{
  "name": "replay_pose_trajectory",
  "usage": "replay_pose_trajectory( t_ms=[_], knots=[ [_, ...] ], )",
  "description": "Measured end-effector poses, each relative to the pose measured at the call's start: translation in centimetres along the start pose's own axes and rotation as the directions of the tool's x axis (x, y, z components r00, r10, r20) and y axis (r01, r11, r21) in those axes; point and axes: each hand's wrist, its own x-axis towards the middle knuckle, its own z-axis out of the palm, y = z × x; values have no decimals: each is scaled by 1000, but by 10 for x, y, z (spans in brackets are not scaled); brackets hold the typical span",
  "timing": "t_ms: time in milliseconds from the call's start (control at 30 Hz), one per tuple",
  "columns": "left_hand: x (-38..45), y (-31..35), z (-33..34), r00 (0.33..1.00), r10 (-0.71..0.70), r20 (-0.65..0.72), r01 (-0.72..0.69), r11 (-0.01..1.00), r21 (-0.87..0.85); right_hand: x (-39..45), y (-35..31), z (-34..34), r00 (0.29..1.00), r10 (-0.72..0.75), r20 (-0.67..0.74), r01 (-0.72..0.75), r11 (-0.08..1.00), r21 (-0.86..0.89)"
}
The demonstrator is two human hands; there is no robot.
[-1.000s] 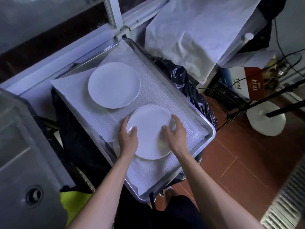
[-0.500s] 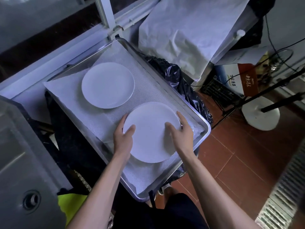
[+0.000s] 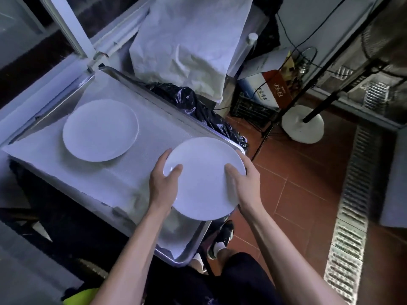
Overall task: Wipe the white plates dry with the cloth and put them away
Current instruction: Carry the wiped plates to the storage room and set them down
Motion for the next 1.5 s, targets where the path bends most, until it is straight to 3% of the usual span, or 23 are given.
replay_pose_trajectory(
  t_ms=[200,433,633,933,1233,1500],
  knots=[
    [-25,16,53,991,59,117,-68,995,76,-23,-7,-58,985,-22,-171,19,1000,-17],
    [-73,24,152,937,94,336,-142,982,121,-58,7,-161,917,2,-399,58,989,137],
    [-144,15,256,846,120,520,-249,951,186,-104,48,-275,806,75,-586,97,961,257],
    [-301,-3,400,696,112,709,-356,912,205,-192,99,-454,635,135,-760,135,950,281],
    [-460,-23,518,471,120,874,-446,887,118,-306,115,-595,442,165,-882,242,925,294],
    [-581,-61,614,168,15,986,-567,819,84,-389,160,-681,182,356,-917,312,863,397]
  ],
)
